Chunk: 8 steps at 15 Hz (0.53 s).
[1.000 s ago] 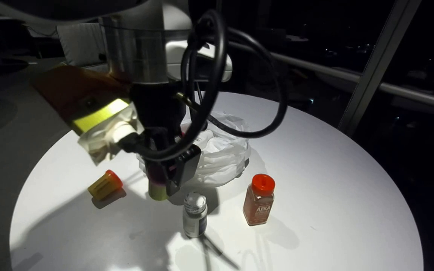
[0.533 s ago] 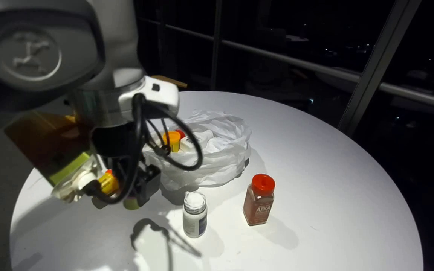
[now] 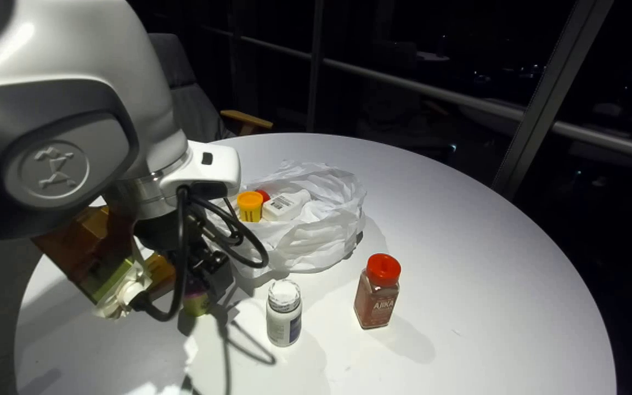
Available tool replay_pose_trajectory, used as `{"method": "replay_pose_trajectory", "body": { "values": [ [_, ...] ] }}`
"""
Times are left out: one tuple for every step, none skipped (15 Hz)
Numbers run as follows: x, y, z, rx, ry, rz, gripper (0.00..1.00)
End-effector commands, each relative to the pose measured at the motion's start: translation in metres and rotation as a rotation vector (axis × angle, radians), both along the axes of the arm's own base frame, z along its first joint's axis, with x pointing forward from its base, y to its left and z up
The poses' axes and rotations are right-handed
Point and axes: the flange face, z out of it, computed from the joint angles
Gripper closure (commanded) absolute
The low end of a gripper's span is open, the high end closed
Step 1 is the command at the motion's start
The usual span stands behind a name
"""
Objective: Pick up the objects from the plastic bag and put it on the table.
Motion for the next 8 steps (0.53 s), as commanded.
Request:
{"method": "replay_pose_trajectory", "body": {
  "values": [
    [-0.005, 0.002, 0.04, 0.012, -0.121, -0.019, 0.01],
    [-0.003, 0.003, 0.048, 0.013, -0.14, -0.023, 0.0],
    [-0.002, 0.01, 0.059, 0.026, -0.145, -0.023, 0.0],
    [0.004, 0.015, 0.068, 0.036, -0.129, -0.028, 0.0],
    [0.011, 0.016, 0.072, 0.032, -0.102, -0.038, 0.0],
    [0.022, 0.019, 0.078, 0.029, -0.068, -0.041, 0.0],
    [0.033, 0.021, 0.085, 0.02, -0.042, -0.04, 0.0],
    [0.043, 0.024, 0.094, 0.02, -0.013, -0.041, 0.0]
  ]
}}
